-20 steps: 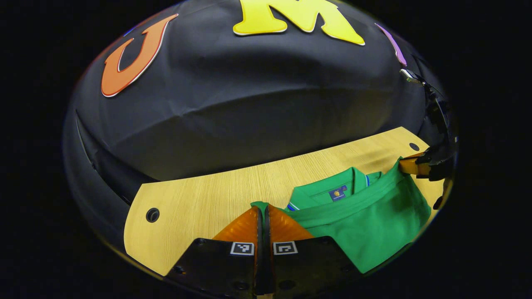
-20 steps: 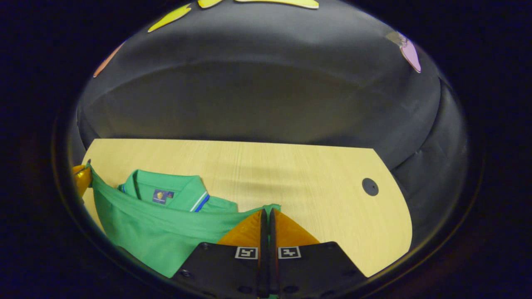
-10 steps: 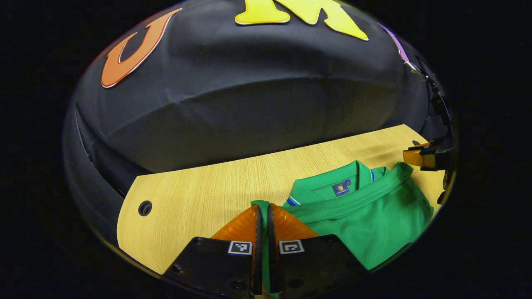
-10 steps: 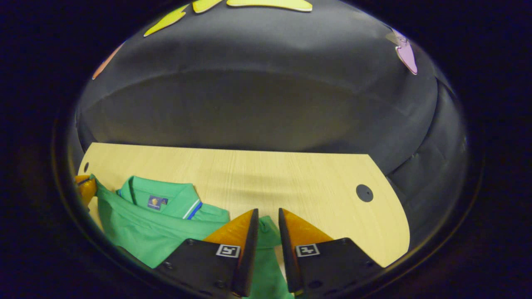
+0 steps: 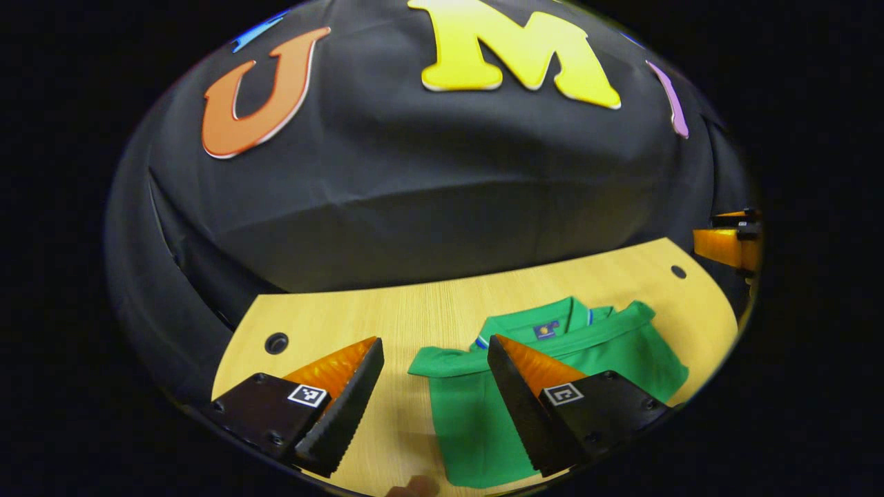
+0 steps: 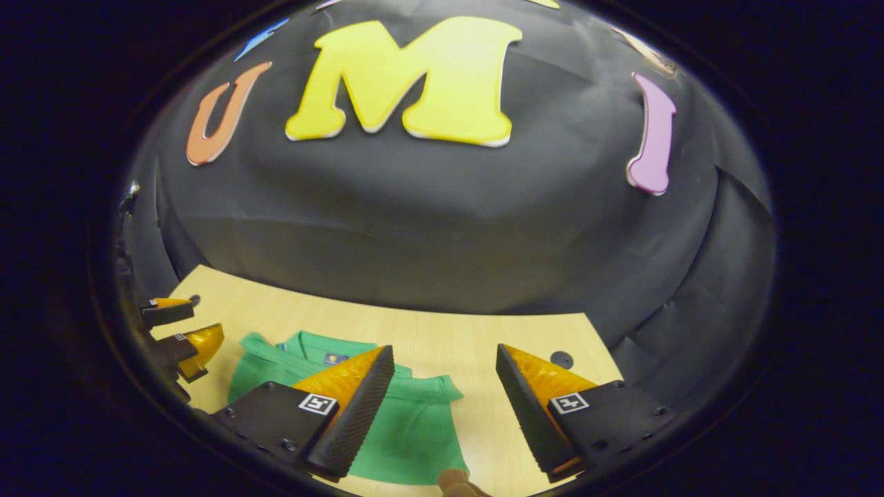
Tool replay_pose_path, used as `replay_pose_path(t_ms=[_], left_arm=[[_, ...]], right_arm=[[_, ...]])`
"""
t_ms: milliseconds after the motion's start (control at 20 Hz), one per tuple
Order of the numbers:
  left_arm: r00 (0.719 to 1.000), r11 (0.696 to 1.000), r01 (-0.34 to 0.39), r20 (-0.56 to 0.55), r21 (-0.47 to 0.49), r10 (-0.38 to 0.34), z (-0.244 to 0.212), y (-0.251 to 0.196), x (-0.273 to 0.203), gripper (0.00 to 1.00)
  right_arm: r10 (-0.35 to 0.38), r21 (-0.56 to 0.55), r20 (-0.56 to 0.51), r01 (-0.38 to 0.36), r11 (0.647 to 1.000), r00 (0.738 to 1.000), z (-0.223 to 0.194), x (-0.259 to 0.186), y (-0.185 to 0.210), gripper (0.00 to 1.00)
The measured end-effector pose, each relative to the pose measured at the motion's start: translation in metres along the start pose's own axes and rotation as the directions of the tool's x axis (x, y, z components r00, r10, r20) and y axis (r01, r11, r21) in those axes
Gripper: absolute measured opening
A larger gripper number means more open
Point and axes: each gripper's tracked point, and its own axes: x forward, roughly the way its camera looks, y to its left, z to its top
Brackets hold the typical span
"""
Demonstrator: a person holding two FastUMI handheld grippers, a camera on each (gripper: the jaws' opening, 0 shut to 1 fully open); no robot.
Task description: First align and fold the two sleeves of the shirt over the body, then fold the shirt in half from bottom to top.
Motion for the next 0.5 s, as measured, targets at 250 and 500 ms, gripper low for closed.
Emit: replay_pose_path(t_ms=[250,500], left_arm=[[0.989,0.998,-0.043,0.141,0.048,0.035,0.069,-0.004,-0.115,0.98],[0.960,0.998,-0.030,0.279,0.055,0.014,0.108,-0.034,-0.233,0.98]], right_arm=[[0.026,-0.032,0.149,-0.021,0.999,0.989,0.041,-0.112,-0.009,0.96],[0.044,-0.011,0.270,-0.042,0.999,0.962,0.050,-0.218,-0.029,0.96]])
